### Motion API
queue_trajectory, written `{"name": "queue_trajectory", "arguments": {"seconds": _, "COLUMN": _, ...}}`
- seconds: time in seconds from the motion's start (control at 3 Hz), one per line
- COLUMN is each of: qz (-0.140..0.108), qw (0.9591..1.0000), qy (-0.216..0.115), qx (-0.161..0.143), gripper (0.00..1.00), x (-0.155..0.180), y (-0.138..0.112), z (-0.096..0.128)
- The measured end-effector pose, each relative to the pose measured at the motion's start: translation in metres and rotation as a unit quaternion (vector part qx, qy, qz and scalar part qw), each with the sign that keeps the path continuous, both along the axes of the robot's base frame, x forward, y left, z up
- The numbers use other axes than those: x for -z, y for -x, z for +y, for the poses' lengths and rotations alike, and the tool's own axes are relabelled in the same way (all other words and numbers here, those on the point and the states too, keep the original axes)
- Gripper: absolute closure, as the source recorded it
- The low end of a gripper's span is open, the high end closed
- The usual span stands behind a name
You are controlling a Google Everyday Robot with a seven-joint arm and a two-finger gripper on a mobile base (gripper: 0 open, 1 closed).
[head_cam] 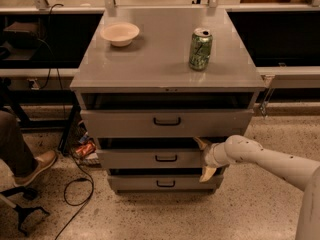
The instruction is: Open middle drawer
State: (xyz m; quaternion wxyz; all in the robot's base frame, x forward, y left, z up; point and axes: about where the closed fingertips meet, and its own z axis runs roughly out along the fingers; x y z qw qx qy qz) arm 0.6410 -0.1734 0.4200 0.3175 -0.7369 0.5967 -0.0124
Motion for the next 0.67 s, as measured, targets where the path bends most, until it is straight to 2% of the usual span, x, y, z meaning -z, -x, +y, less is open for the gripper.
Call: {"name": "queue_trajectory", "arguments": {"seconds": 0.67, "qz": -0.008, "qw": 0.9995, "qy": 0.028, "qx": 0.010, "gripper": 0.00, "x": 0.0095, "y": -0.0080, "z": -0.0080}}
